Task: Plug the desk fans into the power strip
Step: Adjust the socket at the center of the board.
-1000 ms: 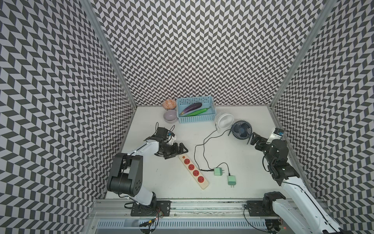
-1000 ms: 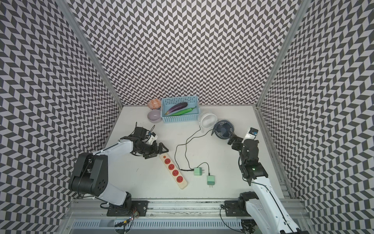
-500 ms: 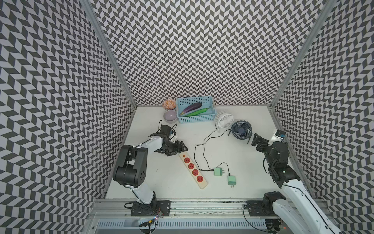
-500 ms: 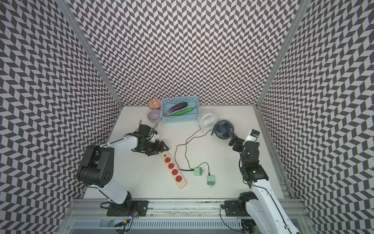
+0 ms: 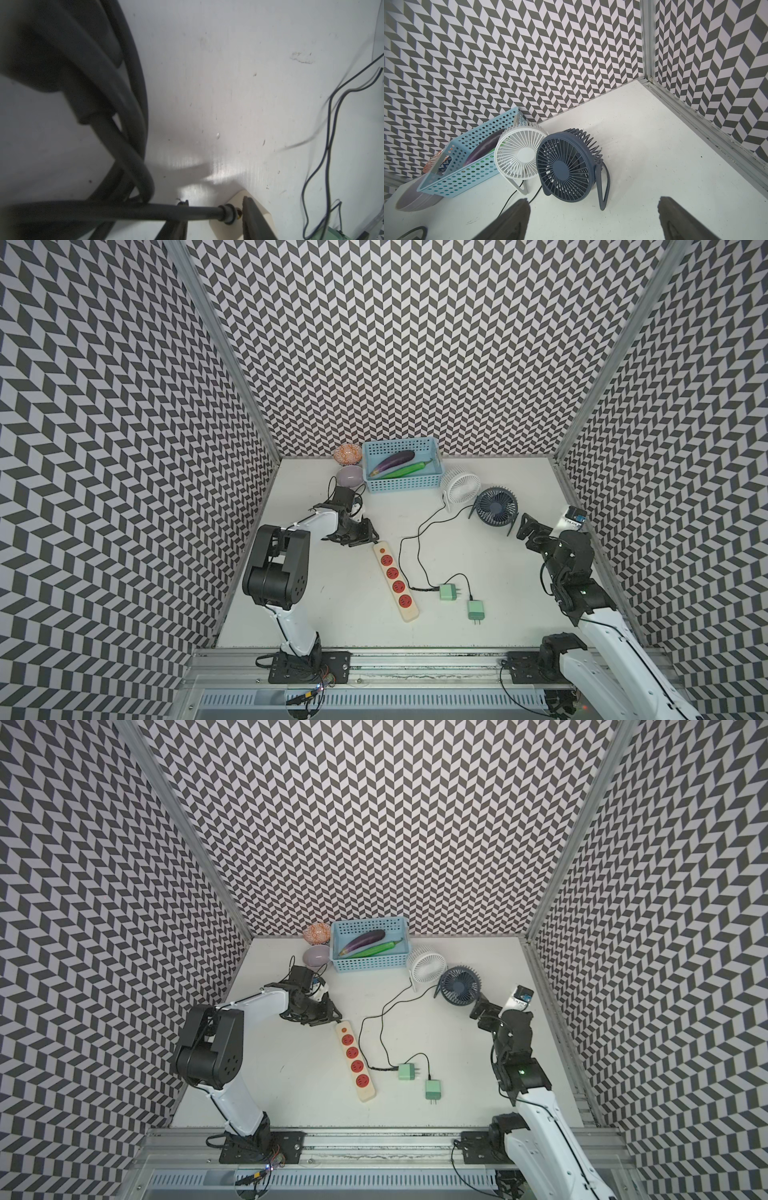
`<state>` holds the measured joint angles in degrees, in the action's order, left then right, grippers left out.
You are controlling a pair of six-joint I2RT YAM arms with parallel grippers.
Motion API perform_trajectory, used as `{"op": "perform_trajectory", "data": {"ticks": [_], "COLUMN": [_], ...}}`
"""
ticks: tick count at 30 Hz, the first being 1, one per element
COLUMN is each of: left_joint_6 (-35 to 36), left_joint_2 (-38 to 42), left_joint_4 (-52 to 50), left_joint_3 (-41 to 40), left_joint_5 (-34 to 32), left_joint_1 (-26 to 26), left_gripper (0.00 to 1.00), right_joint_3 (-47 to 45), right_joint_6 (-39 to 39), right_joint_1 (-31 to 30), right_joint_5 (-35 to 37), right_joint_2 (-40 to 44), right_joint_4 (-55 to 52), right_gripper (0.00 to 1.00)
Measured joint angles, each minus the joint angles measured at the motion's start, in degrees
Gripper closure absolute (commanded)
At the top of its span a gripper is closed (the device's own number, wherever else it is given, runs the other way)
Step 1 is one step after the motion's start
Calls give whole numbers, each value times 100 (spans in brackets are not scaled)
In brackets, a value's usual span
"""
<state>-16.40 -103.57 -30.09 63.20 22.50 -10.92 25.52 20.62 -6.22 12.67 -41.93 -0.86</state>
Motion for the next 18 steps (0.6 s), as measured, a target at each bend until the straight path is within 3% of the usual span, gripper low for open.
{"op": "perform_trajectory", "data": {"ticks": [12, 18], "left_joint_6": [282, 503], "left_joint_2": [-402, -481], "left_joint_4": [-85, -129], "left_joint_3": [608, 826], "left_joint_5": [-289, -435], "left_joint_1": [-33, -157], "left_gripper": [92, 100], "right_joint_3": [2, -15], "right_joint_6": [0, 2], "right_joint_1": [0, 0], "right_joint_5": [-4, -9], "right_joint_2": [9, 35], "right_joint_4": [0, 26], "right_gripper": [0, 0]}}
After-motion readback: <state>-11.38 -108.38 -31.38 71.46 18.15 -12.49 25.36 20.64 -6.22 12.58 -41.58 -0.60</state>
